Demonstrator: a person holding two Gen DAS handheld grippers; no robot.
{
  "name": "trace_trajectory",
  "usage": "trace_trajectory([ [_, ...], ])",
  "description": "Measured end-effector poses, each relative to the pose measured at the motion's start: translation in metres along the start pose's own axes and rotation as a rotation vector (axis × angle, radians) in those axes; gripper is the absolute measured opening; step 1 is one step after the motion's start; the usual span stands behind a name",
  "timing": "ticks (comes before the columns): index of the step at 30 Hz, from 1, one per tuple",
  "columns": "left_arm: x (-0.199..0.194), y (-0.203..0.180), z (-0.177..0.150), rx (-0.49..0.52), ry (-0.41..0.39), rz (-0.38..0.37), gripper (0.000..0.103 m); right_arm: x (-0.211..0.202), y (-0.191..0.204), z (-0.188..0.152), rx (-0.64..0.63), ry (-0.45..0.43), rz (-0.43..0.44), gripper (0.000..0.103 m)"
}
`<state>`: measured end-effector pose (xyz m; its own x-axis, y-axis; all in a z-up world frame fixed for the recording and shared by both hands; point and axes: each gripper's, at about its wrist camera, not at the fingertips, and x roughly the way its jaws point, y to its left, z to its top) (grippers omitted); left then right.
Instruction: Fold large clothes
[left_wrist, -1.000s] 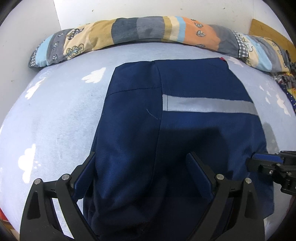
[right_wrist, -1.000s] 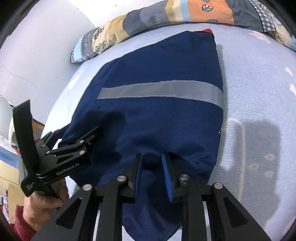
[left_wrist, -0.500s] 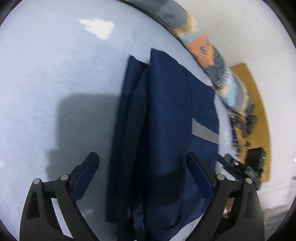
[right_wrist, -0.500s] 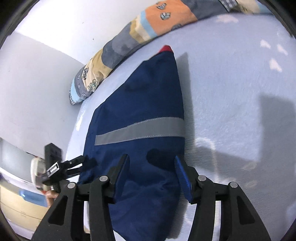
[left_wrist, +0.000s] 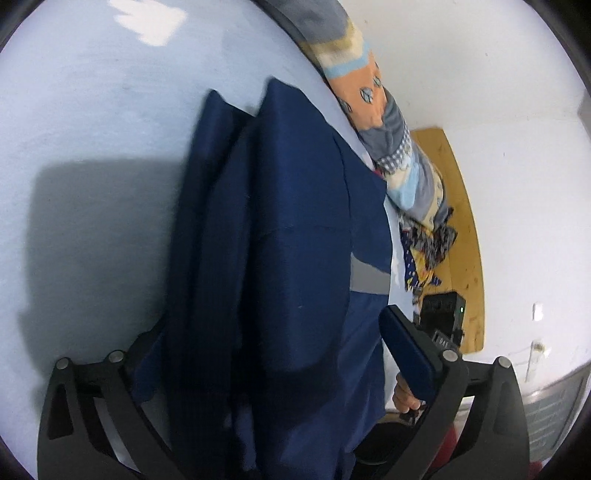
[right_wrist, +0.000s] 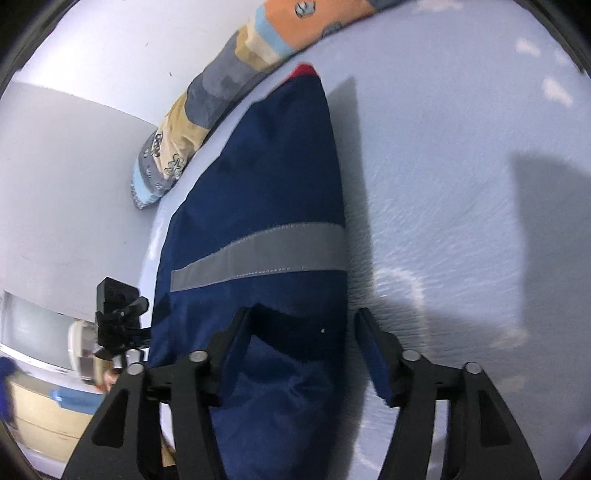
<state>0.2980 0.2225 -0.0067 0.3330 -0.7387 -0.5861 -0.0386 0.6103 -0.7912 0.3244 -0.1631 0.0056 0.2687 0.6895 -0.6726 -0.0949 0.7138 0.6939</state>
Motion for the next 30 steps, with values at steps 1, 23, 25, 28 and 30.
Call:
trace_trajectory([
  [1,0.004,-0.003,0.001,0.014,0.004,-0.002,0.103,0.003,-0.002,0.000,0.002,-0.003,0.012,0.069],
  [23,0.035,-0.107,-0.045,0.213,0.013,0.193,0.032,-0.024,0.056,-0.003,-0.269,-0.107,-0.003,0.028],
  [25,0.042,-0.118,-0.057,0.224,0.040,0.178,0.032,-0.046,0.049,-0.009,-0.257,-0.116,-0.006,0.028],
  [28,0.054,-0.136,-0.078,0.265,0.069,0.173,0.032,-0.077,0.035,-0.023,-0.239,-0.126,-0.020,0.028],
  [30,0.068,-0.137,-0.089,0.272,0.089,0.196,0.034,-0.096,0.015,-0.037,-0.211,-0.129,-0.050,0.028],
])
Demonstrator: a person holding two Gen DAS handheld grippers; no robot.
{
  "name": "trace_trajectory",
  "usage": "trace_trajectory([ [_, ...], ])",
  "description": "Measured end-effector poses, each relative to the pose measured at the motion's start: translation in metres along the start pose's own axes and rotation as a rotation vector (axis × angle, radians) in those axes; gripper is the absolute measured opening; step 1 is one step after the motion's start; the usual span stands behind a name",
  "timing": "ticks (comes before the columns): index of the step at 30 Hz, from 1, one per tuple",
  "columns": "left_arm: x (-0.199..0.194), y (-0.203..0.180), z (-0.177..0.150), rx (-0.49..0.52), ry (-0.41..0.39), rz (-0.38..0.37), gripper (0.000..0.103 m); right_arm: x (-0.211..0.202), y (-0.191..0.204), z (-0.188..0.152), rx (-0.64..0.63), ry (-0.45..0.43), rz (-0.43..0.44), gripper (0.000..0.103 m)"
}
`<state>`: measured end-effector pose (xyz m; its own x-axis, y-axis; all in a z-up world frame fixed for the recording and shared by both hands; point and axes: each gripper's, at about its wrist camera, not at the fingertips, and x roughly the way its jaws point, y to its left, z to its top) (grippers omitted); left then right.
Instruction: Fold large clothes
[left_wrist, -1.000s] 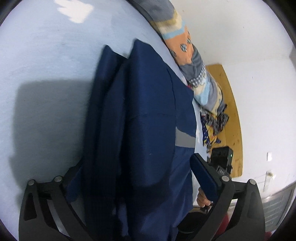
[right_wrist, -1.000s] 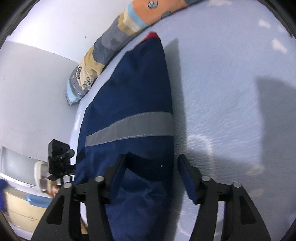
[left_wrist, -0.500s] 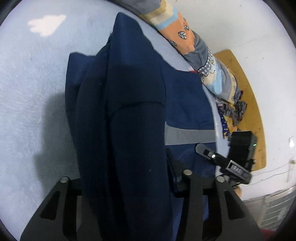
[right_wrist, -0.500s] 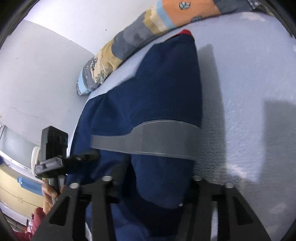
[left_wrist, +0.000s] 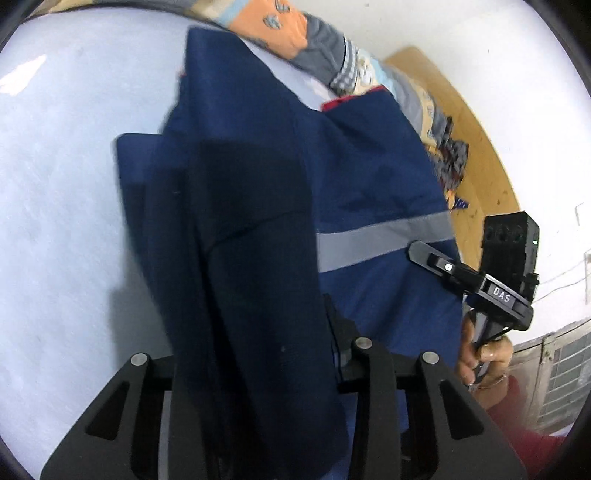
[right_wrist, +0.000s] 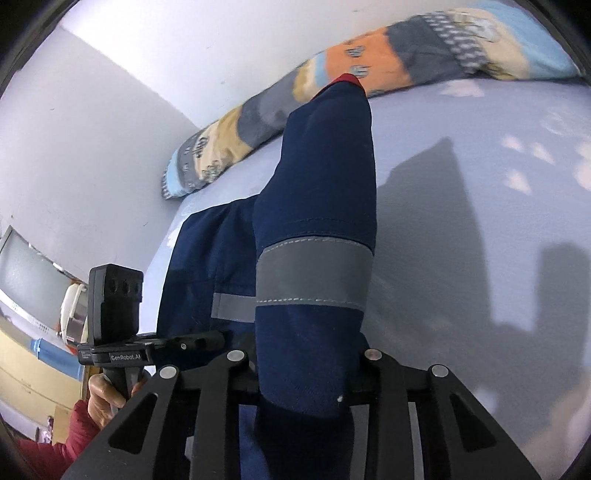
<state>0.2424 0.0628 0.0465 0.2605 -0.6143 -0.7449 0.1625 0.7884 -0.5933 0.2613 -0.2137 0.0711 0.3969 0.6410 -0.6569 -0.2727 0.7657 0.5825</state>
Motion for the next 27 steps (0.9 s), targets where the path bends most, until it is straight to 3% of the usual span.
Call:
trace_trajectory([
  [2,0.022,0.005,-0.008,-0.010,0.034,0.081,0.055,-0.001,-0.017,-0.012,0.039,0.029,-0.075,0.035],
  [4,0.032,0.015,-0.014,-0.042,0.030,0.143,0.064,0.009,-0.045,-0.027,0.095,0.104,-0.207,0.054],
  [5,0.030,0.018,-0.016,-0.065,0.019,0.132,0.064,0.011,-0.056,-0.031,0.133,0.127,-0.238,0.056],
  [8,0.006,0.026,-0.025,-0.123,-0.029,0.174,0.072,-0.019,-0.065,-0.036,0.218,0.059,-0.172,0.056],
  [12,-0.032,0.031,-0.063,-0.149,-0.159,0.291,0.072,-0.069,-0.042,-0.065,0.067,-0.067,-0.257,0.057],
  [14,-0.046,0.005,-0.085,-0.065,-0.265,0.418,0.072,-0.073,-0.019,-0.084,-0.037,-0.089,-0.266,0.051],
  [16,-0.052,-0.023,-0.102,0.030,-0.329,0.463,0.072,-0.073,0.004,-0.102,-0.154,-0.084,-0.282,0.022],
  [19,-0.045,-0.075,-0.124,0.219,-0.401,0.479,0.072,-0.064,0.034,-0.131,-0.236,-0.103,-0.272,0.022],
  [22,-0.013,-0.096,-0.136,0.363,-0.334,0.505,0.072,-0.050,0.040,-0.150,-0.258,-0.057,-0.299,0.022],
  [23,-0.001,-0.090,-0.139,0.385,-0.306,0.568,0.072,-0.041,0.042,-0.154,-0.268,-0.032,-0.315,0.021],
  [25,0.015,-0.059,-0.136,0.321,-0.234,0.689,0.074,-0.032,0.033,-0.160,-0.269,0.011,-0.376,0.017],
  [26,0.017,-0.037,-0.133,0.254,-0.194,0.681,0.087,-0.030,0.026,-0.162,-0.256,0.027,-0.382,0.016],
  [27,0.012,-0.016,-0.132,0.167,-0.193,0.627,0.094,-0.029,0.020,-0.162,-0.235,0.040,-0.368,0.010],
])
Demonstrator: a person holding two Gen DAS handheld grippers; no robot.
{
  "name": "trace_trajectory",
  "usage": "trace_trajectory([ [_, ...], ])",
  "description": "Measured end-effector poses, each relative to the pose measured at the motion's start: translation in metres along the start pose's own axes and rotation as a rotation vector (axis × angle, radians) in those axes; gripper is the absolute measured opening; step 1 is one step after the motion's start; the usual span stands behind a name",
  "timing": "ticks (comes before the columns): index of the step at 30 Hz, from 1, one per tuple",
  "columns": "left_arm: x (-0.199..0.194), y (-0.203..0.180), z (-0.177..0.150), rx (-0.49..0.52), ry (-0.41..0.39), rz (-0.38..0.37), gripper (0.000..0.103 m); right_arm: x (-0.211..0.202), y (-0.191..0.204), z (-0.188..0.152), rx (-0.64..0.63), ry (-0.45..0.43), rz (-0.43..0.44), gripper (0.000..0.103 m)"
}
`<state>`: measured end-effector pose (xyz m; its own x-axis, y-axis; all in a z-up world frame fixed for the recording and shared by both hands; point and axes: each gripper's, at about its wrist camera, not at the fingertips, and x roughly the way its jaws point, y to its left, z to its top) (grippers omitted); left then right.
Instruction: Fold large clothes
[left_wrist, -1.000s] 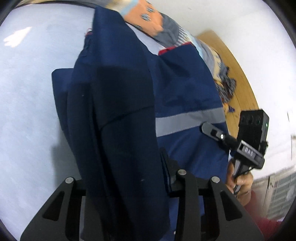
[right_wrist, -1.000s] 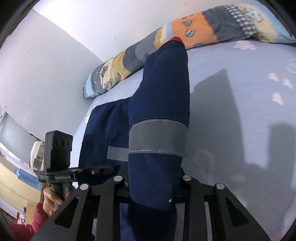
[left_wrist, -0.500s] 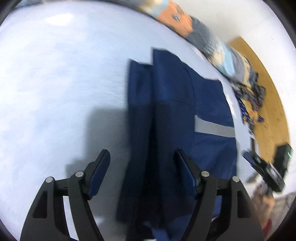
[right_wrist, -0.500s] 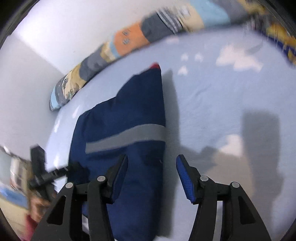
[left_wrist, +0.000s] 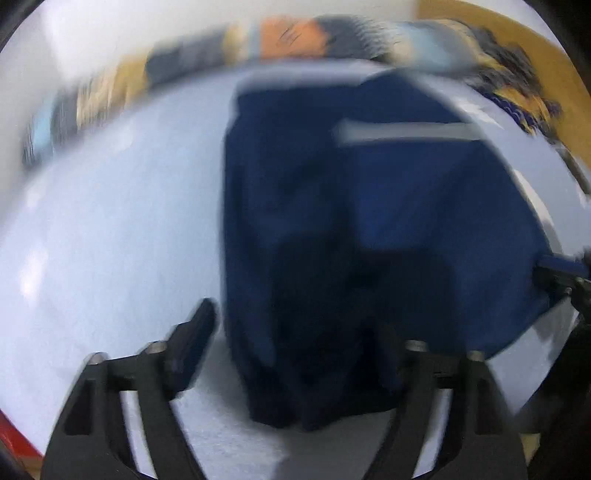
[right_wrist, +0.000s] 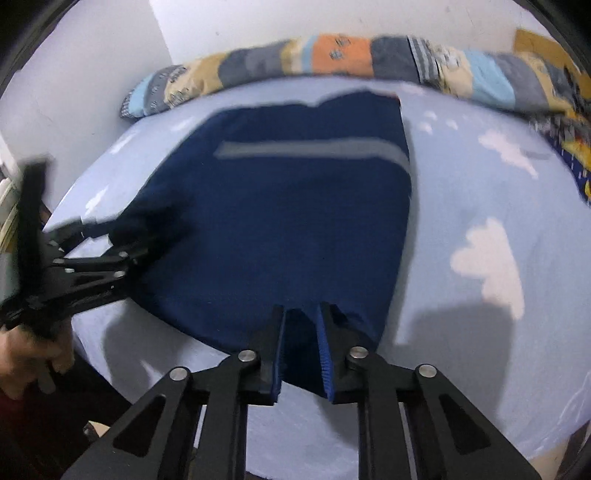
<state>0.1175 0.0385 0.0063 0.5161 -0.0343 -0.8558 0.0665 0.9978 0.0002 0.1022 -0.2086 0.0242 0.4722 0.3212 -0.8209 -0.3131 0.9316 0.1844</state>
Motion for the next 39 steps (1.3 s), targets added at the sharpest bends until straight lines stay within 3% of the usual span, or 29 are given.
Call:
trace_trajectory([
  [2,0.003,0.011,0.000,-0.060,0.016,-0.027,0.098,0.003,-0.010,0.003,0.072,0.015,0.049,0.008],
  [5,-0.014,-0.005,0.000,0.018,-0.053,0.039,0.097,0.002,-0.016,0.004,0.109,0.018,0.081,0.008],
  [6,-0.024,-0.009,0.000,0.037,-0.085,0.052,0.097,-0.002,-0.017,0.006,0.125,0.008,0.098,0.013],
  [8,-0.046,-0.015,0.002,0.048,-0.161,0.052,0.097,-0.013,-0.014,0.010,0.131,-0.047,0.124,0.016],
  [12,-0.074,-0.031,0.019,0.112,-0.275,0.075,0.097,-0.029,-0.003,0.028,0.082,-0.149,0.044,0.018],
  [15,-0.066,-0.038,0.049,0.152,-0.267,0.101,0.097,-0.025,0.001,0.053,0.062,-0.156,0.023,0.028],
  [22,0.000,-0.037,0.109,0.089,-0.171,0.104,0.097,0.011,-0.015,0.128,0.105,-0.152,-0.045,0.030],
  [24,0.023,-0.034,0.115,0.087,-0.151,0.143,0.097,0.029,-0.025,0.144,0.128,-0.133,-0.049,0.032],
  [26,0.050,-0.027,0.115,0.058,-0.083,0.154,0.098,0.056,-0.034,0.152,0.144,-0.034,-0.073,0.034],
  [28,0.063,-0.021,0.115,0.003,-0.048,0.118,0.100,0.075,-0.041,0.154,0.170,0.037,-0.063,0.035],
  [31,0.062,-0.021,0.117,0.004,-0.058,0.133,0.103,0.081,-0.037,0.154,0.152,0.060,-0.089,0.038],
  [35,0.031,-0.025,0.113,0.013,-0.133,0.152,0.103,0.053,-0.033,0.147,0.170,-0.025,-0.059,0.035],
  [39,-0.017,-0.030,0.092,0.020,-0.221,0.136,0.103,0.004,-0.021,0.119,0.146,-0.137,-0.060,0.038],
])
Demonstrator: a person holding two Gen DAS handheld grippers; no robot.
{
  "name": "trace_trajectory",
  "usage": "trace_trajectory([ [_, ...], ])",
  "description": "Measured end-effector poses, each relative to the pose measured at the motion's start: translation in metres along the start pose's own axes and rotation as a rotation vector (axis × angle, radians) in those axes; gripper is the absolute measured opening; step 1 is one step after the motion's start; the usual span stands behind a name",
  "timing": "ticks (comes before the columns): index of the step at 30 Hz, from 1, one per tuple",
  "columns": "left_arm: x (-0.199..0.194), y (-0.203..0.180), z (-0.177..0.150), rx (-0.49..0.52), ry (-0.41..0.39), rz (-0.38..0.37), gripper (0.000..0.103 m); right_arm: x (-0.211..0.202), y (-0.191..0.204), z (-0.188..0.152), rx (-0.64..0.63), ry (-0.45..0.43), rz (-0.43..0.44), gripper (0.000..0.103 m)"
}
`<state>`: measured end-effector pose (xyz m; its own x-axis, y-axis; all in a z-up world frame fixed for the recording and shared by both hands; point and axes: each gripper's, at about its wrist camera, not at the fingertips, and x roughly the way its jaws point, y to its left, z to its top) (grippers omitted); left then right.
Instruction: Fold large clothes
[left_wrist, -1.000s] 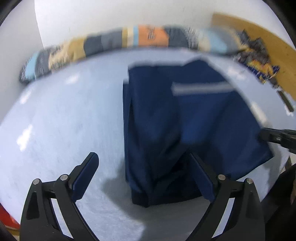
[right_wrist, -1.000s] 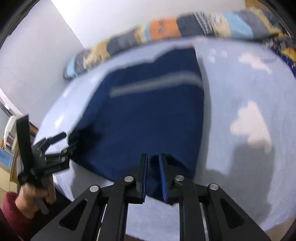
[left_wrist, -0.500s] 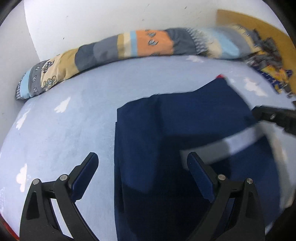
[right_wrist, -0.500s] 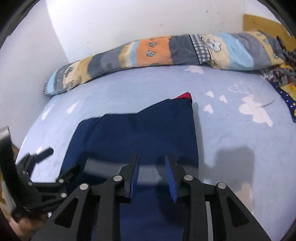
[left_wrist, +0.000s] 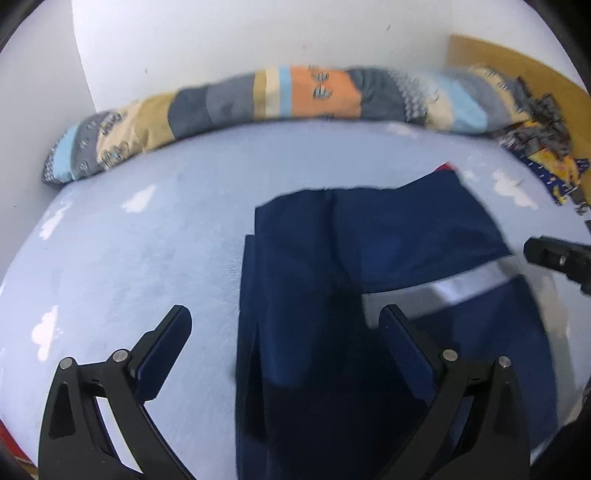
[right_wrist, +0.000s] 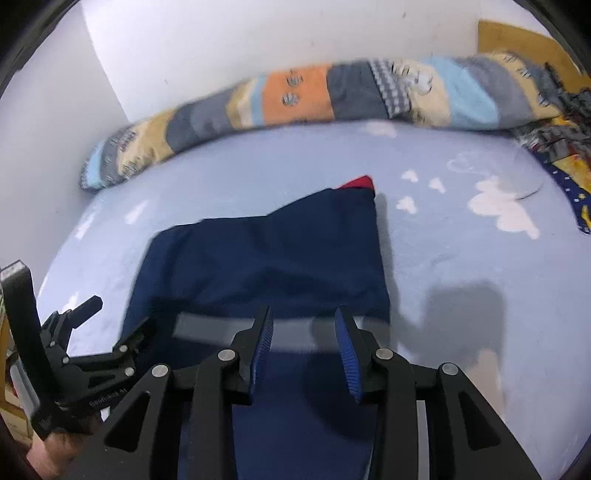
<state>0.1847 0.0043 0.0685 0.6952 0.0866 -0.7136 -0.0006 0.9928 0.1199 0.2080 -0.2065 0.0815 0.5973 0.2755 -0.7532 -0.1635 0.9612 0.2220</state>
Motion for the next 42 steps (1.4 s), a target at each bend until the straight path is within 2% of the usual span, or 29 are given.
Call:
trace_trajectory([
  [3,-0.029,0.001,-0.023,-0.006,-0.029,0.018,0.103,-0.032,0.002,-0.033,-0.002,-0.037,0.022,0.038],
  [5,-0.043,0.003,-0.044,-0.038,-0.002,-0.031,0.103,-0.047,0.003,-0.054,-0.015,-0.045,0.025,0.039],
  [9,-0.061,0.002,-0.077,-0.048,0.036,-0.077,0.103,-0.067,0.008,-0.093,-0.013,-0.023,0.049,0.040],
  [12,-0.060,-0.002,-0.086,-0.051,0.070,-0.074,0.103,-0.063,0.009,-0.105,-0.002,0.019,0.068,0.040],
  [16,-0.028,-0.005,-0.097,-0.044,0.204,-0.040,0.103,-0.032,0.020,-0.117,-0.031,0.150,0.028,0.041],
  [18,-0.021,-0.002,-0.100,-0.084,0.235,-0.048,0.103,-0.026,0.027,-0.118,-0.055,0.152,0.005,0.042],
  [21,-0.042,-0.004,-0.092,-0.087,0.181,-0.021,0.102,-0.029,0.033,-0.120,-0.075,0.127,-0.013,0.047],
  [23,-0.061,-0.007,-0.088,-0.078,0.133,-0.008,0.102,-0.042,0.038,-0.123,-0.086,0.074,0.006,0.044],
  [25,-0.079,-0.010,-0.085,-0.068,0.080,-0.019,0.102,-0.060,0.044,-0.128,-0.106,-0.005,-0.029,0.045],
  [28,-0.095,-0.012,-0.091,-0.050,0.001,0.001,0.102,-0.076,0.048,-0.132,-0.109,-0.049,-0.072,0.045],
  [30,-0.094,-0.007,-0.098,-0.049,-0.019,0.009,0.102,-0.082,0.045,-0.132,-0.070,-0.071,-0.085,0.045],
  [35,-0.074,0.007,-0.110,-0.110,0.025,-0.006,0.102,-0.075,0.032,-0.151,0.017,-0.130,-0.089,0.040],
  [39,-0.051,0.000,-0.113,-0.092,0.062,-0.014,0.102,-0.055,0.027,-0.151,0.034,-0.079,-0.089,0.036],
  [42,-0.042,-0.002,-0.118,-0.083,0.093,-0.024,0.102,-0.042,0.032,-0.152,0.031,-0.052,-0.082,0.036],
])
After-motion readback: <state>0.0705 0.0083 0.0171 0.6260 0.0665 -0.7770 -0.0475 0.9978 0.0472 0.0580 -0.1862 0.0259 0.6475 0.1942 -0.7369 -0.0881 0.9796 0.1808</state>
